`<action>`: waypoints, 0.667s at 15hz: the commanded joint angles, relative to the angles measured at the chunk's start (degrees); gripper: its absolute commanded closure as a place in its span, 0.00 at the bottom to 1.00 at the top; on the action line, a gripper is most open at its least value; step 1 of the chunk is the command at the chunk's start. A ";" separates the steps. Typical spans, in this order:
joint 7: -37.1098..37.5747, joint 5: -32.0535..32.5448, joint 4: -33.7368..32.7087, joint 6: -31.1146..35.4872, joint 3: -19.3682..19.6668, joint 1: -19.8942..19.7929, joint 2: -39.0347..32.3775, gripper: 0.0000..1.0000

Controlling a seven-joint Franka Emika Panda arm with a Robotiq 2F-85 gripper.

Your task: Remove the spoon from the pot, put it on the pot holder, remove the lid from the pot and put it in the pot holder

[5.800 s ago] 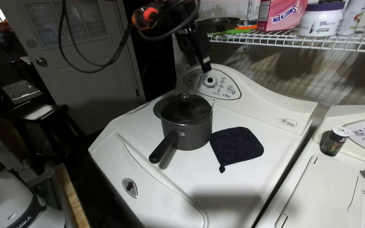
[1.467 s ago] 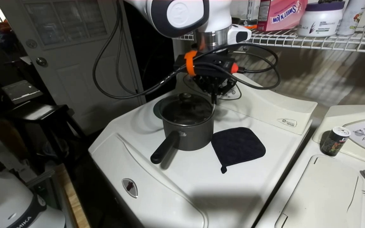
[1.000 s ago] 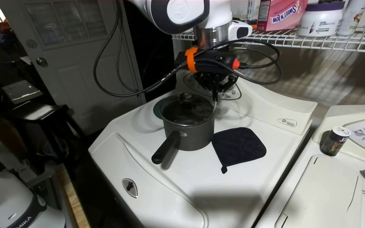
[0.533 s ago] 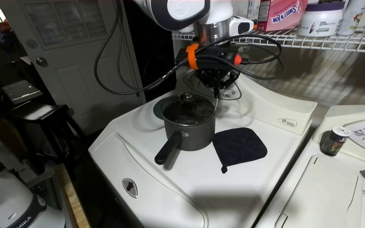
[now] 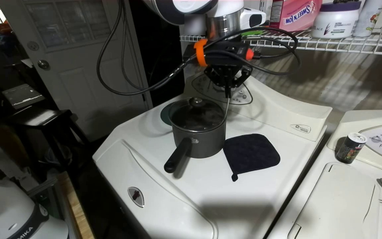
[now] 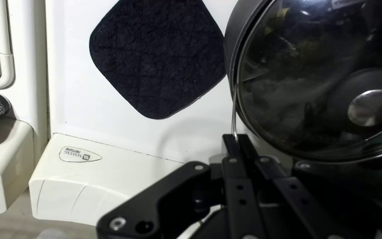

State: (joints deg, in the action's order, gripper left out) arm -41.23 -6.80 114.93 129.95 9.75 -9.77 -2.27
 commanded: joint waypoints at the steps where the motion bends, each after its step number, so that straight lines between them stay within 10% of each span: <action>1: -0.40 1.68 -0.78 -0.65 -0.18 -0.22 1.29 0.99; 10: -0.47 1.97 -1.09 -0.69 0.01 0.08 2.61 0.99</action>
State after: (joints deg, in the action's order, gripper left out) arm -41.23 -6.30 114.90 129.89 9.75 -9.63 -0.02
